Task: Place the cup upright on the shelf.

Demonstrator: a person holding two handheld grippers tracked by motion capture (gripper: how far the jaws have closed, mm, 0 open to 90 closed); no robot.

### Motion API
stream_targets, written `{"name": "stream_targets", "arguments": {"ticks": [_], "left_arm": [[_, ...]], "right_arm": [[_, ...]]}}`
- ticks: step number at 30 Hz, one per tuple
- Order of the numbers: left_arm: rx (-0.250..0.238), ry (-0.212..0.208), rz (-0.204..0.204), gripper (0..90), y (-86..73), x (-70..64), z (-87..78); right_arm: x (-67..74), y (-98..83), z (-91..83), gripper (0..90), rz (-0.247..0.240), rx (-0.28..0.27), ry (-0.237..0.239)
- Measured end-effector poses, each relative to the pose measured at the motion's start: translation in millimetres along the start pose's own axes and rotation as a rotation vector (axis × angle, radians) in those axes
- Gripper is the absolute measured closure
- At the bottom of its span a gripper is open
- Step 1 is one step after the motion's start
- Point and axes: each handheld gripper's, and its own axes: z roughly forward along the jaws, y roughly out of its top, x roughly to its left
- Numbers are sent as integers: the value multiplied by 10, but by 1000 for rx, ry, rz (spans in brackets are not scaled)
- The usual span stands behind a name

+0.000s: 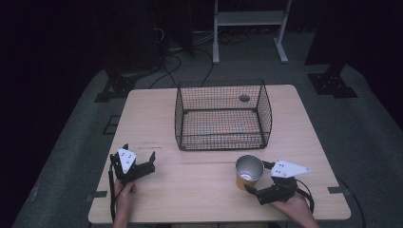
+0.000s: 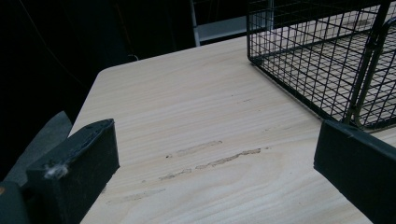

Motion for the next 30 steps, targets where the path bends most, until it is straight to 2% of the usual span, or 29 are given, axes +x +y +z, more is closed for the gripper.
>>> {"name": "stream_targets", "arguments": {"ticks": [18,26,27,30], "left_arm": [[-1,-1,-1,0,1,1,0],[-1,-1,-1,0,1,0,-1],[-2,-1,1,0,1,1,0],[0,-1,3,0,1,1,-1]], "right_arm": [[3,57,123,29,1,-8,0],[-4,65,141,74,0,-18,-1],[-1,66,137,115,-3,-21,0],[-1,67,128,126,-8,-24,6]]}}
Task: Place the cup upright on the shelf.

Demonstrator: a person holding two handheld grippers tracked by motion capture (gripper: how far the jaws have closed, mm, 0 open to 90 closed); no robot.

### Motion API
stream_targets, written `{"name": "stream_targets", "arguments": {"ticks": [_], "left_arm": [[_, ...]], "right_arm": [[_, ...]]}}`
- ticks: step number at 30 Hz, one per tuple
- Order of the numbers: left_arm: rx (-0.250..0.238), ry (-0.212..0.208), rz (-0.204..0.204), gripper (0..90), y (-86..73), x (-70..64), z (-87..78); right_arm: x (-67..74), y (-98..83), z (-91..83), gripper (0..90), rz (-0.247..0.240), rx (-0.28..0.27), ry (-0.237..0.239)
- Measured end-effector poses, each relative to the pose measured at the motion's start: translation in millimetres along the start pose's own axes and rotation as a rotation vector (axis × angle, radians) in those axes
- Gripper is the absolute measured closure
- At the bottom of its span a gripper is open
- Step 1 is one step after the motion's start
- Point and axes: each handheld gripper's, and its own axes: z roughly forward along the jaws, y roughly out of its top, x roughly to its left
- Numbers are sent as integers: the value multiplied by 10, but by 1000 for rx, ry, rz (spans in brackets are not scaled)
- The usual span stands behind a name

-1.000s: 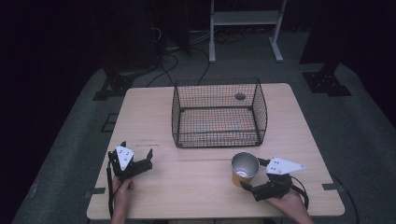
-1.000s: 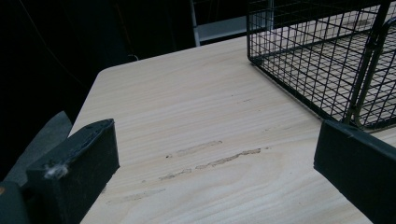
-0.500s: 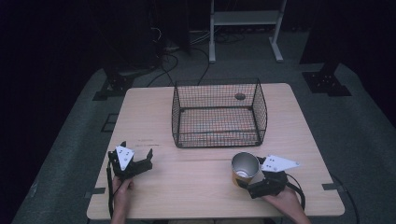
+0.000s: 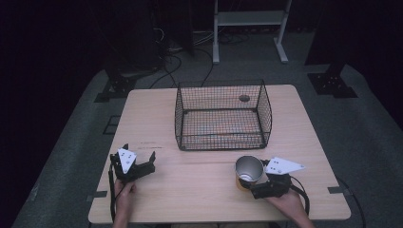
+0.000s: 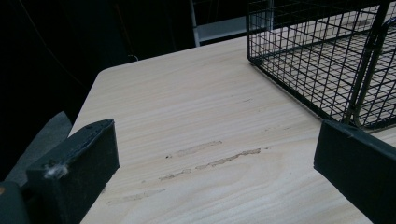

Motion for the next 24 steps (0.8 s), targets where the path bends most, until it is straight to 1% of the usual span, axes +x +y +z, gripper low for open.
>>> {"name": "stream_targets", "arguments": {"ticks": [7,15,19,24], "left_arm": [[0,0,0,0,0,0,0],[0,0,-1,0,0,0,0],[-1,0,-4,0,0,0,0],[0,0,-3,0,-1,0,0]], "right_arm": [[-2,34,-10,123,7,14,21],[-42,175,-70,123,24,-20,52],[-91,250,-89,124,39,-23,57],[-125,337,-112,124,42,-28,73]]}}
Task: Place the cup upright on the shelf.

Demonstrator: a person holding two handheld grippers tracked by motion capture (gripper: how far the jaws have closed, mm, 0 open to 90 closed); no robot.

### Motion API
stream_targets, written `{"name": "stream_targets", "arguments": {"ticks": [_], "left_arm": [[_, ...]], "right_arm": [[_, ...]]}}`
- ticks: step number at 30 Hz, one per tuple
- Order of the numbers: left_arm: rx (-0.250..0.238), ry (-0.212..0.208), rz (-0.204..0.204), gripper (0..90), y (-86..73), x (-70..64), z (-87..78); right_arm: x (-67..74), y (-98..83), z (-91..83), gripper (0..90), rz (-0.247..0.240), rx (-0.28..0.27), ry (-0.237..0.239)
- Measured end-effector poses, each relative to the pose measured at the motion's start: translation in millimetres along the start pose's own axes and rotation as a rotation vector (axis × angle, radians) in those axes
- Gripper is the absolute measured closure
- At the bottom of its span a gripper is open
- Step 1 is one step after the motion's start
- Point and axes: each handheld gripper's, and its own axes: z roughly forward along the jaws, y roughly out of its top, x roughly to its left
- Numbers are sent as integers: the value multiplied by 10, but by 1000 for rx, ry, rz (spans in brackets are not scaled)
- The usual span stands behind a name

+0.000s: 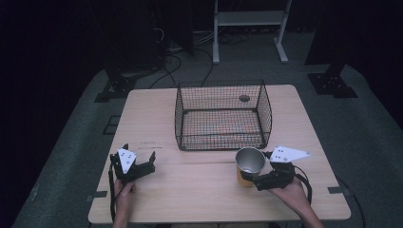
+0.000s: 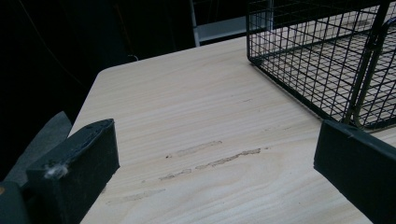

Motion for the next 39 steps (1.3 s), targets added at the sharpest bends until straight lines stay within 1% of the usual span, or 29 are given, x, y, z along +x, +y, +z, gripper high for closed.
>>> {"name": "stream_targets", "arguments": {"ticks": [1,4,7,9,12,15,18,21,23,26,29,33,39], "left_arm": [[0,0,0,0,0,0,0],[-1,0,-1,0,0,0,1],[0,0,0,0,0,0,0],[0,0,-1,0,0,0,0],[-1,0,-2,0,0,1,1],[1,-1,2,0,0,0,0],[0,0,-2,0,0,0,0],[0,0,0,0,0,0,0],[1,-1,3,0,0,-1,0],[0,0,-2,0,0,0,0],[1,-1,1,0,0,0,0],[0,-1,1,0,0,-1,0],[2,-2,1,0,1,-5,-2]], "right_arm": [[-7,40,-8,124,1,-3,6],[-9,83,-13,124,3,1,11],[-9,154,-28,124,-4,-3,18],[-12,201,-42,124,4,-11,24],[-28,275,-54,124,16,-24,47],[-36,354,-67,124,9,-26,51],[-62,435,-80,124,15,-33,62],[-81,522,-89,123,15,-27,71],[-90,574,-98,124,7,-32,76],[-115,655,-106,123,10,-34,86],[-149,731,-104,123,15,-33,100],[-186,823,-93,123,16,-32,105],[-232,962,-57,123,5,-21,112]]}}
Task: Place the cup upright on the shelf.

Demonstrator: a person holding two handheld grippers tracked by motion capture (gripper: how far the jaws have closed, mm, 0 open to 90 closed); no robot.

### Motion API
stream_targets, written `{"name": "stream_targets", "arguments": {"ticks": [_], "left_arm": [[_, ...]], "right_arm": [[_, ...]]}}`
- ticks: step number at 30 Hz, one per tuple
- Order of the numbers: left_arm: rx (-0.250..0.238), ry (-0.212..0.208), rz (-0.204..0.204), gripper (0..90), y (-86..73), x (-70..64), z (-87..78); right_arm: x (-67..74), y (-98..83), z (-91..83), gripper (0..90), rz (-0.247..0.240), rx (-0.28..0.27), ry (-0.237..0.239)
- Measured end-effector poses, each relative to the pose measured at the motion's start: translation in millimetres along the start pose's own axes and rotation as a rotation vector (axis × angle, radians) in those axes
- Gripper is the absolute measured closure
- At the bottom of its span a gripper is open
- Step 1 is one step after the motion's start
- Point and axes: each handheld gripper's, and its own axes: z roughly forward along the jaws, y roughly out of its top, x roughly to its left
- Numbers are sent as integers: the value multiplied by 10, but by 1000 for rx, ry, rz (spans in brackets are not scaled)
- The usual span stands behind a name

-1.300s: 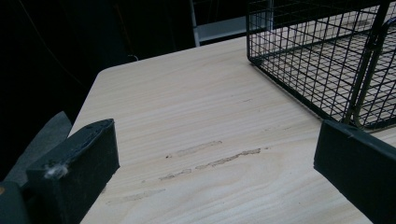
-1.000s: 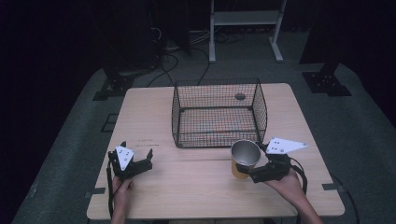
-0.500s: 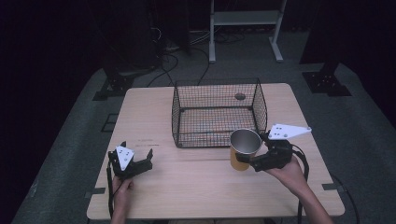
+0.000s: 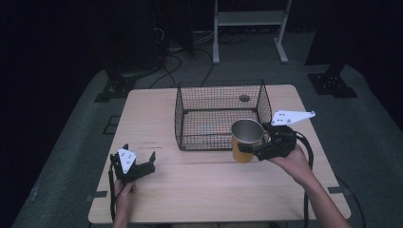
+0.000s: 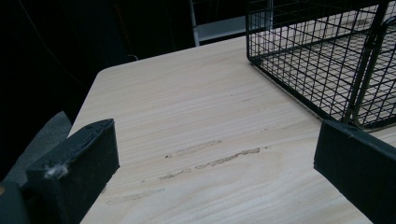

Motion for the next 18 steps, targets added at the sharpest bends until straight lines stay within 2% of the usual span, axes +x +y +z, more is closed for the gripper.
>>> {"name": "stream_targets", "arguments": {"ticks": [12,15,18], "left_arm": [[0,0,0,0,0,6,0],[0,-1,3,0,0,3,0],[-1,0,-2,0,0,6,0]], "right_arm": [[-170,265,81,123,8,-4,19],[-215,317,109,123,0,4,12],[-296,369,144,122,12,12,19]]}}
